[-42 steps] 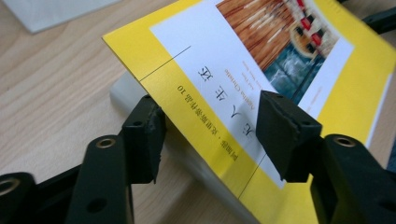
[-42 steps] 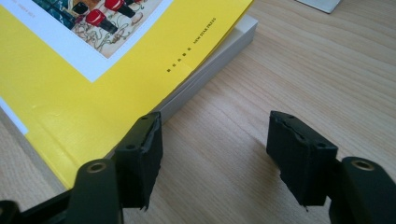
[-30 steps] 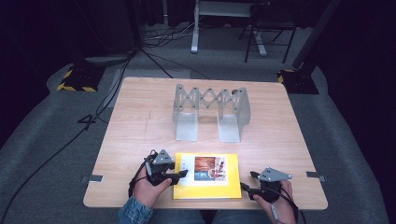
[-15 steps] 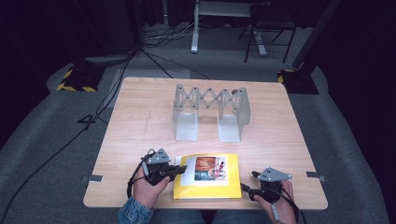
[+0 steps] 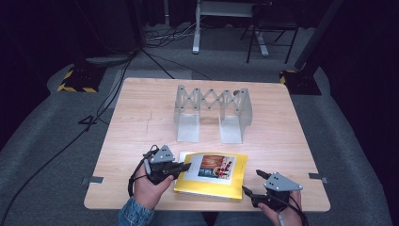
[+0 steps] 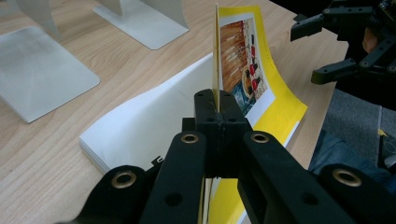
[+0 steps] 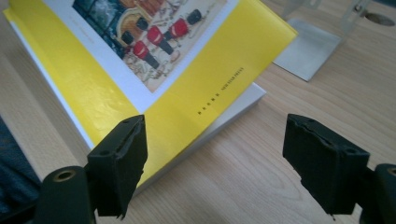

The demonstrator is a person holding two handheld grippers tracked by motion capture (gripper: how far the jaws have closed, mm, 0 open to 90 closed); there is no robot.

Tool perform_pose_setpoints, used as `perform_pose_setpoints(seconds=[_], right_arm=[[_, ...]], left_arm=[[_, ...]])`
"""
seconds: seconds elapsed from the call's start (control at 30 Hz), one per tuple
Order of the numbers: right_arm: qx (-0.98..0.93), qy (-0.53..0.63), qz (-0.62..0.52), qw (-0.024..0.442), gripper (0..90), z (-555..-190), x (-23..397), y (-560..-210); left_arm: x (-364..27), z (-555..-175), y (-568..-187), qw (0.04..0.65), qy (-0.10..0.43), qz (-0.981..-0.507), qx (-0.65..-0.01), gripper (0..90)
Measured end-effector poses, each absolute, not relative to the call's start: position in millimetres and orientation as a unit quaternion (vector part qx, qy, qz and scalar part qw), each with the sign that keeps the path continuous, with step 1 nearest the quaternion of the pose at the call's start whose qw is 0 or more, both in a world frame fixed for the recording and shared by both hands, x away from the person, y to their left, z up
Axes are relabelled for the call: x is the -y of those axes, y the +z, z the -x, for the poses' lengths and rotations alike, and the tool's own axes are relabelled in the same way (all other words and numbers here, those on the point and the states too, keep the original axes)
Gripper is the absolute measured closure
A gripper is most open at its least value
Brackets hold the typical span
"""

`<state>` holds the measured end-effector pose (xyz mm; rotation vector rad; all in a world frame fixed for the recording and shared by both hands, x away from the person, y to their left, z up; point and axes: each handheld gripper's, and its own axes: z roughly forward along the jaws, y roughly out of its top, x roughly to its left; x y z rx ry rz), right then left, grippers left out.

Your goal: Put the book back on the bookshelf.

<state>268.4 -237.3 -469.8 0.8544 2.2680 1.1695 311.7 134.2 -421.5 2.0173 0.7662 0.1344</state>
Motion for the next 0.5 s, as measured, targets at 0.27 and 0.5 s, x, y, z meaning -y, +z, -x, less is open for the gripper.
perform_pose_setpoints(seconds=[0.27, 0.5], right_arm=[[-0.829, 0.428, -0.275, 0.233, 19.9, -264, 227, -465], [-0.84, 0.429, -0.248, 0.222, 17.7, -262, 211, -468]], left_arm=[[-124, -313, -406, 0.453, 0.068, -0.837, -0.3, 89.5], [-121, -317, -398, 0.448, 0.064, -0.84, -0.299, 89.5]])
